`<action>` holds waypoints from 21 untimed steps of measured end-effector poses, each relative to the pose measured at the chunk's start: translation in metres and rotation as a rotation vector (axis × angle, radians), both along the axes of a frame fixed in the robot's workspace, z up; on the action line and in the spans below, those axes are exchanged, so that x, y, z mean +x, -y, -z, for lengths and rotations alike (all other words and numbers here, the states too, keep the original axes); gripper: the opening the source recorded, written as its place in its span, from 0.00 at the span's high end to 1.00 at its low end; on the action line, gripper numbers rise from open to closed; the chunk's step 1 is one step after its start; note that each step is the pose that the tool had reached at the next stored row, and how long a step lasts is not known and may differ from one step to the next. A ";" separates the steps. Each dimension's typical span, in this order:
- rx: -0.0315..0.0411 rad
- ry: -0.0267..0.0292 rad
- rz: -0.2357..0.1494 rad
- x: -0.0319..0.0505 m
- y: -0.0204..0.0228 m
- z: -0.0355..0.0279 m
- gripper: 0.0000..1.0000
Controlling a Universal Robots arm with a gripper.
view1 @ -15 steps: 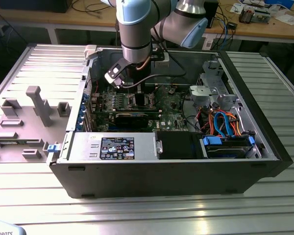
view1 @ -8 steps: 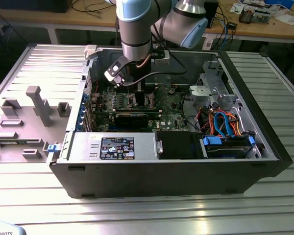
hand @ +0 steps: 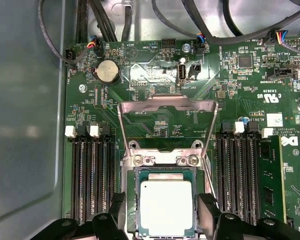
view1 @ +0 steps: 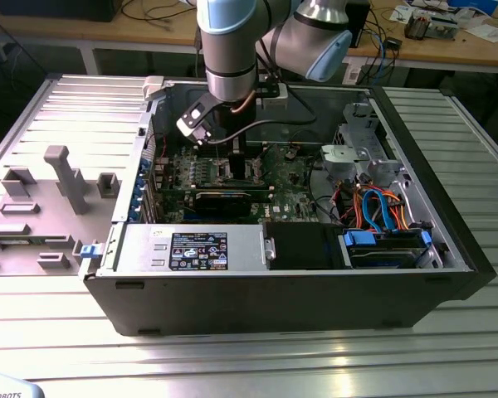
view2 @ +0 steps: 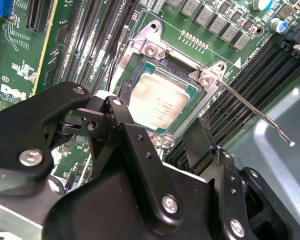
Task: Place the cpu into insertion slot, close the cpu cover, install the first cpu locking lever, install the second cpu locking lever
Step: 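Place the cpu into insertion slot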
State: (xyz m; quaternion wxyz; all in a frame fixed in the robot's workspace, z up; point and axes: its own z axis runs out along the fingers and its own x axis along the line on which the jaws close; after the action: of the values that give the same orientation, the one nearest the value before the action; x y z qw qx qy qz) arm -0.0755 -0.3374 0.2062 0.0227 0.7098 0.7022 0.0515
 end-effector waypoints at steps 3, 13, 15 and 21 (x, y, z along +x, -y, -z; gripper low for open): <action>0.0000 -0.0001 0.000 0.0000 0.0000 -0.0001 0.32; -0.0002 -0.0018 0.000 0.0001 0.0000 -0.0126 0.32; 0.0003 -0.0018 0.000 0.0001 0.0000 -0.0126 0.32; 0.0000 -0.0022 0.000 0.0001 0.0000 -0.0127 0.65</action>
State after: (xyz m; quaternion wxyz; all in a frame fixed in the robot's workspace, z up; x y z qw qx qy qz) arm -0.0754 -0.3374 0.2189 0.0219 0.7098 0.7022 0.0507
